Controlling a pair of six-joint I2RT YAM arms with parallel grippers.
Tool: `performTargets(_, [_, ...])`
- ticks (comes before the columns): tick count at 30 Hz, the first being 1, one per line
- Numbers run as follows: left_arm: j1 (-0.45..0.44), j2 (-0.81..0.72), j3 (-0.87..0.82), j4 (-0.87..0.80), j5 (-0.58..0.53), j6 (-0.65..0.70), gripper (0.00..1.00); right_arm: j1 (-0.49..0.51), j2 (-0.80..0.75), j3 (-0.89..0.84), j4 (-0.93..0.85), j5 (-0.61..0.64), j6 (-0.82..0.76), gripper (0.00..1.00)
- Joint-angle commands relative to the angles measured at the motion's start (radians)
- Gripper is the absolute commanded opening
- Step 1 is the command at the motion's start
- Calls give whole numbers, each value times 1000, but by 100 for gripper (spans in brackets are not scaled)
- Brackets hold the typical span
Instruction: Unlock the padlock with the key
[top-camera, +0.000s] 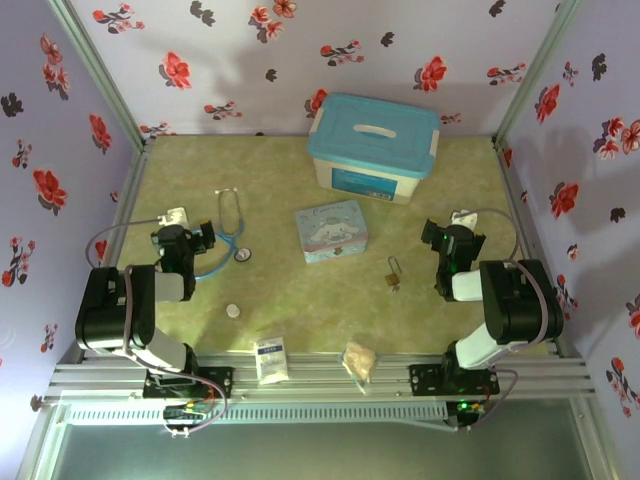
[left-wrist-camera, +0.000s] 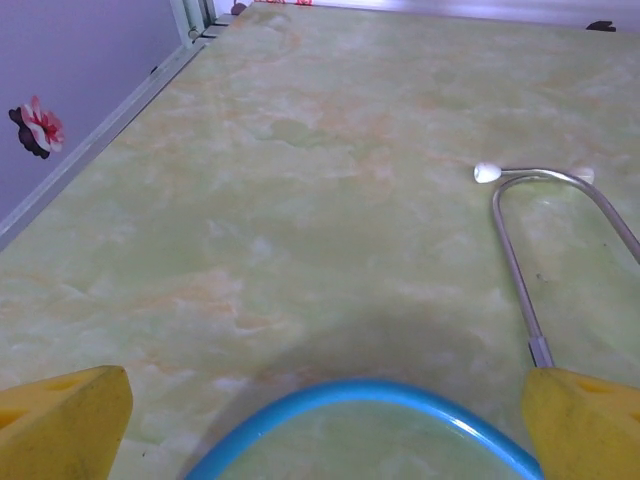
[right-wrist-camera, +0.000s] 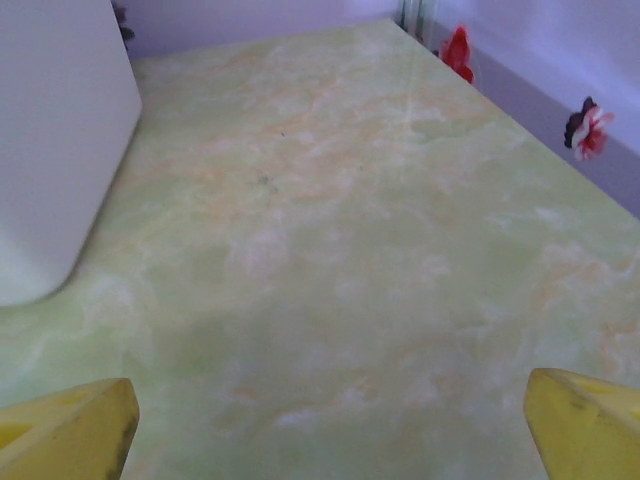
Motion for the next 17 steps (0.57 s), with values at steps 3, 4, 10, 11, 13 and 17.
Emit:
performTargets(3, [-9, 7, 7, 73, 1, 39, 100, -5, -3, 24, -5, -14, -19, 99])
performTargets(4, [-16, 7, 8, 72, -14, 42, 100, -5, 1, 19, 19, -13, -20, 99])
performTargets(10, [-31, 8, 8, 76, -40, 53, 100, -5, -3, 23, 5, -23, -26, 99])
performTargets(11, [-34, 9, 6, 81, -40, 56, 100, -5, -2, 25, -2, -23, -25, 99])
performTargets(13, [-45, 11, 3, 88, -40, 77, 100, -9, 5, 37, -14, -34, -20, 99])
performTargets(17, [-49, 11, 11, 73, -39, 87, 100, -10, -3, 26, 0, -41, -24, 99])
